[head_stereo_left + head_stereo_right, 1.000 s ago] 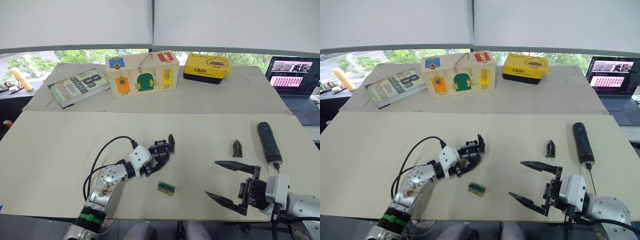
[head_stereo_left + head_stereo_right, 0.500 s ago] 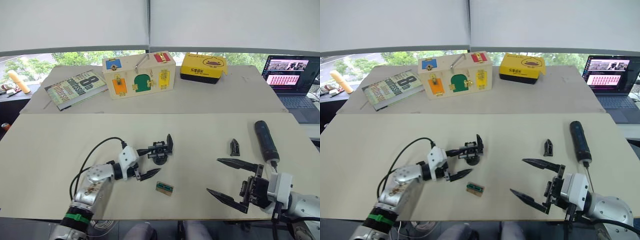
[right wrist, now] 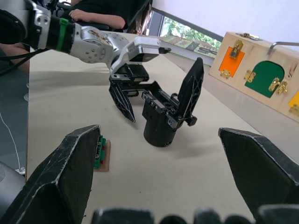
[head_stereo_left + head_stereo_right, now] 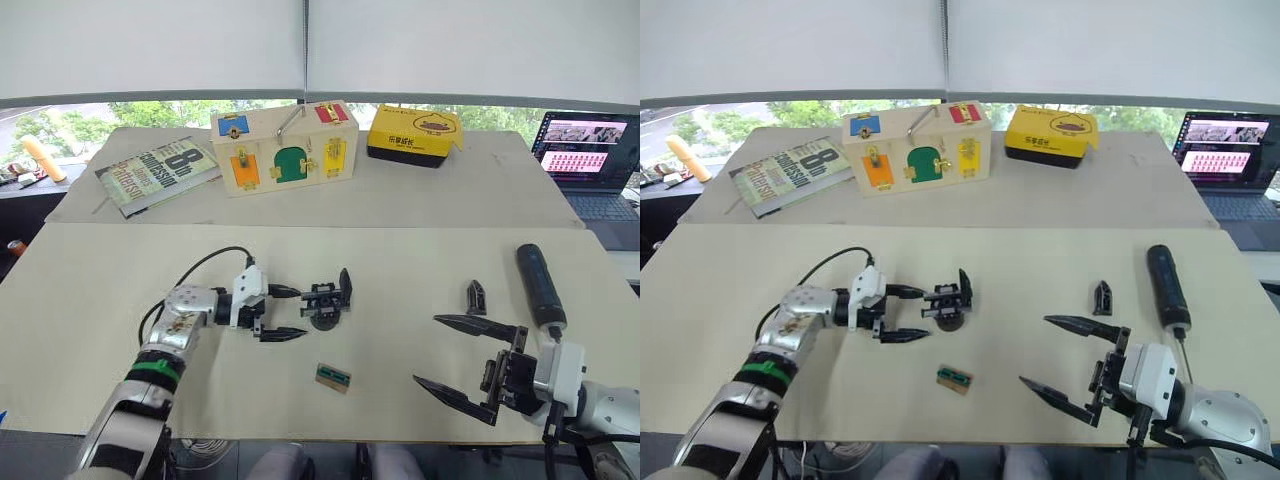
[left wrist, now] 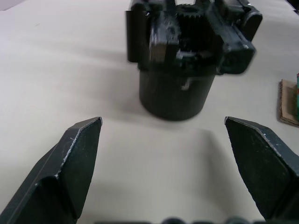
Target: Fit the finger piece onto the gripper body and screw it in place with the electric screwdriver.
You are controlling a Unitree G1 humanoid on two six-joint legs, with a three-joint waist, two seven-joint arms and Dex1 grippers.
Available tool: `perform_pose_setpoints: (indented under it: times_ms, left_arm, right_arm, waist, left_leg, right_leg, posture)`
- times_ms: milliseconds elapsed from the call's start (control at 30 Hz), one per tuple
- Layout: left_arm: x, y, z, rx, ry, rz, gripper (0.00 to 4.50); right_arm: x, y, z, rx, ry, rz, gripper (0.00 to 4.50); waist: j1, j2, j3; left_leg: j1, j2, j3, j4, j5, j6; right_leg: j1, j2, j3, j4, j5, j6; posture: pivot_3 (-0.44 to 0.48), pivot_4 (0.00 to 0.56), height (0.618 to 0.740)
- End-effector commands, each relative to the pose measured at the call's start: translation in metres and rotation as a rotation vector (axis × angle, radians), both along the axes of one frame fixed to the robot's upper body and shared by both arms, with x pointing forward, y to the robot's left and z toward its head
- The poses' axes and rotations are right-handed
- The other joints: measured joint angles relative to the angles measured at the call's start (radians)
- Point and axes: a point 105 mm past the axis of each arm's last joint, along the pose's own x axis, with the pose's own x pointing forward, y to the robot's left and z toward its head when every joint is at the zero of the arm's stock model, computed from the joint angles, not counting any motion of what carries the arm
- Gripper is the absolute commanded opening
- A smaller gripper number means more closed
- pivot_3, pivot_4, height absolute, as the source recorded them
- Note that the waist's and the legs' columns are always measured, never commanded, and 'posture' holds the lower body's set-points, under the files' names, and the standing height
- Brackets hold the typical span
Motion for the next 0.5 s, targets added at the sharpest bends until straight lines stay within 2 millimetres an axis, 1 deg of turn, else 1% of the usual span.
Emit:
perform_pose_setpoints:
  times_ms: [33,233,433,500]
  left_arm:
    - [0.002,-0.012,0.004,0.006,-0.043,-0.094,4.44]
    - [0.006,-0.031,0.005,-0.013,-0.050,-0.157,4.44]
    - [0.002,-0.038,-0.002,-0.013,-0.033,-0.184,4.44]
    - [0.001,-0.035,-0.005,-0.009,-0.034,-0.183,3.94]
  right_arm:
    - [-0.007,0.001,0.011,-0.013,-0.039,0.006,4.50]
    - [-0.014,-0.001,0.009,-0.021,-0.025,-0.017,4.50]
    - [-0.018,0.000,0.007,-0.021,-0.020,-0.034,4.50]
    - [-0.019,-0.002,0.007,-0.023,-0.020,-0.039,4.50]
  waist:
    - [0.000,0.000,0.000]
    - [0.000,-0.001,0.001]
    - [0.000,-0.001,0.001]
    - [0.001,-0.001,0.001]
  left_leg:
    - [-0.001,0.000,0.000,0.000,0.000,0.000]
    - [-0.002,0.000,0.000,0.003,0.000,0.001]
    - [-0.003,0.001,0.000,0.003,0.000,0.001]
    - [-0.003,0.000,0.000,0.004,0.000,0.002]
  right_leg:
    - [0.000,0.000,0.000,0.000,0.000,0.000]
    - [-0.001,0.000,0.000,0.001,0.000,0.000]
    - [-0.001,0.000,0.001,0.001,0.000,0.000]
    - [-0.001,0.000,0.001,0.001,0.000,0.000]
  posture:
    - [0.000,0.150,0.740]
    - [0.000,0.150,0.740]
    - [0.000,0.150,0.740]
    - [0.000,0.150,0.740]
